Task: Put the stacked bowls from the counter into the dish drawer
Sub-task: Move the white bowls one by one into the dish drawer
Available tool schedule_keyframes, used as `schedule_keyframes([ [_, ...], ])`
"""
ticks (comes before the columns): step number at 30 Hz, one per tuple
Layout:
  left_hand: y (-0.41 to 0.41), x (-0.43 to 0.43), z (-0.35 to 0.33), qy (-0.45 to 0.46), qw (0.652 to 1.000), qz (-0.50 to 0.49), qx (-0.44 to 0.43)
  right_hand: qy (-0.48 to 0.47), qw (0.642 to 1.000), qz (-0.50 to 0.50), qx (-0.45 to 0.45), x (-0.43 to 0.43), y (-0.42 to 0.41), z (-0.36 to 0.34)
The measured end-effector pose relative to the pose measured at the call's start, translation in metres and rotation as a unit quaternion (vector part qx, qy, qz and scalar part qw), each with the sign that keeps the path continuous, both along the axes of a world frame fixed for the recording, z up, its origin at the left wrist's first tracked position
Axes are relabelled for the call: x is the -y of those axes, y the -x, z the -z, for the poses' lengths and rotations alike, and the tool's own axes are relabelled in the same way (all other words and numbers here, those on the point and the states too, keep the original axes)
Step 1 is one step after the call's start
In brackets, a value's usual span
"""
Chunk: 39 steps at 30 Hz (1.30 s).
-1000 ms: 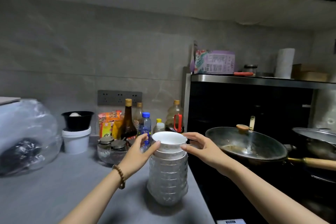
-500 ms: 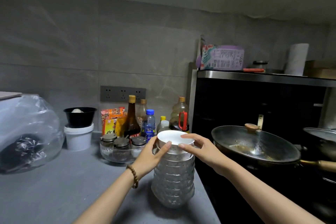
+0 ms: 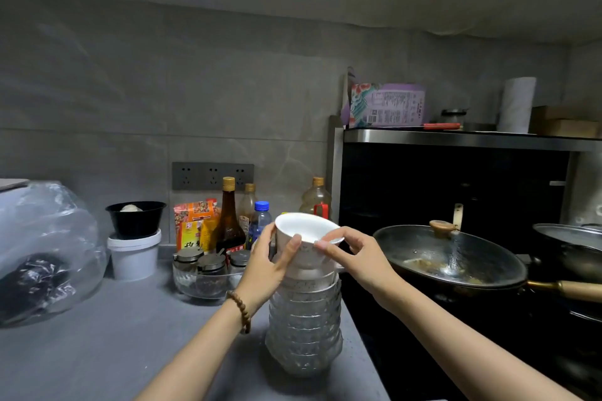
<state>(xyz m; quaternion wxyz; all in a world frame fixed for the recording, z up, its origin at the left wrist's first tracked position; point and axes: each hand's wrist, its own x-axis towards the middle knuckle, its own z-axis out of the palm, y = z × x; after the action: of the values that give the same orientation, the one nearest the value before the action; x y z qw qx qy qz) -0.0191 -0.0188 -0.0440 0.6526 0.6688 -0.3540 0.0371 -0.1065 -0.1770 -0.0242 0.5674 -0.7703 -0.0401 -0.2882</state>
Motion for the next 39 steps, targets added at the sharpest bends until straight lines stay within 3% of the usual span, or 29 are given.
schedule_keyframes([
  [9,0.066,0.028,-0.026,0.126,0.986,0.109,-0.006,-0.062,0.996,-0.037,0.051,0.004,0.066,-0.029],
  [15,0.109,0.069,-0.013,0.147,0.976,0.159,-0.02,-0.054,0.999,-0.004,-0.004,0.041,0.126,-0.016],
  [25,0.205,0.149,0.059,0.007,0.943,0.299,-0.147,-0.022,0.99,0.067,-0.123,0.12,0.247,0.055],
  [32,0.251,0.202,0.15,-0.118,0.883,0.372,-0.261,-0.081,0.96,0.062,-0.259,0.159,0.319,0.135],
  [39,0.269,0.228,0.237,-0.232,0.846,0.383,-0.291,-0.151,0.92,0.065,-0.355,0.184,0.347,0.218],
])
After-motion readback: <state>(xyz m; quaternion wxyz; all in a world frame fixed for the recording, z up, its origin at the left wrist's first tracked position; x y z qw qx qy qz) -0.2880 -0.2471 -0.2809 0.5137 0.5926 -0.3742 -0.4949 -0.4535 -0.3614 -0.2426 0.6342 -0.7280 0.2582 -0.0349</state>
